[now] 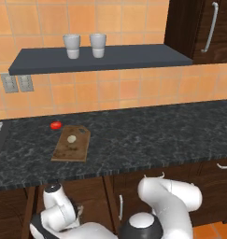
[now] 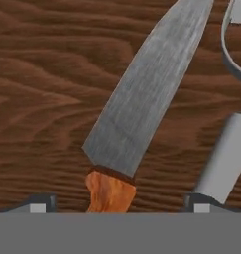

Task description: Place the appropriate cutting tool for cutting the garlic skin on the cutting board.

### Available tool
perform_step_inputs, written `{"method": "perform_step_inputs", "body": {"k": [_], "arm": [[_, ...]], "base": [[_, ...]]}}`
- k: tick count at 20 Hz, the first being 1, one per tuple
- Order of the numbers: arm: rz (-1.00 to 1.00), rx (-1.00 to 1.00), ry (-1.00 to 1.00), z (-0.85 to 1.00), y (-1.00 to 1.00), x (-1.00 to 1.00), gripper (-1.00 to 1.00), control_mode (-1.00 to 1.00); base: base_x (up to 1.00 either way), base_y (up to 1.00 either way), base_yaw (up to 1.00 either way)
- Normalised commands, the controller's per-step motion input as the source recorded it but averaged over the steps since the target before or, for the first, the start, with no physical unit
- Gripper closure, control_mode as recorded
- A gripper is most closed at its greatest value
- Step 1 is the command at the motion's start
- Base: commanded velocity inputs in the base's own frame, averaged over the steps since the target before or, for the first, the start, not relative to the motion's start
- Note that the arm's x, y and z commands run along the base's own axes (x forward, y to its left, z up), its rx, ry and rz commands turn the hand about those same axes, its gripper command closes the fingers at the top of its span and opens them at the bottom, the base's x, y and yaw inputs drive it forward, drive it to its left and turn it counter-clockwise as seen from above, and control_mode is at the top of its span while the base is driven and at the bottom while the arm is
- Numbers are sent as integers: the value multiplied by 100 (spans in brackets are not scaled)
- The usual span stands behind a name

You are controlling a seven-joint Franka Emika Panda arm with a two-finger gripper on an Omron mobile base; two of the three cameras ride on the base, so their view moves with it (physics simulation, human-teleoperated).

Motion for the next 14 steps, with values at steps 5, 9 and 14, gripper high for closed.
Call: {"method": "perform_step_inputs", "body": {"k": [5,9,14], "arm": [[-2,0,4,-38,43,0,-100,-100],[-4,-2,4,-64,33,0,100,-100],[-4,-3,5,-54,30,0,100,-100]], "base": [[0,0,0],[0,0,0],[0,0,0]]}}
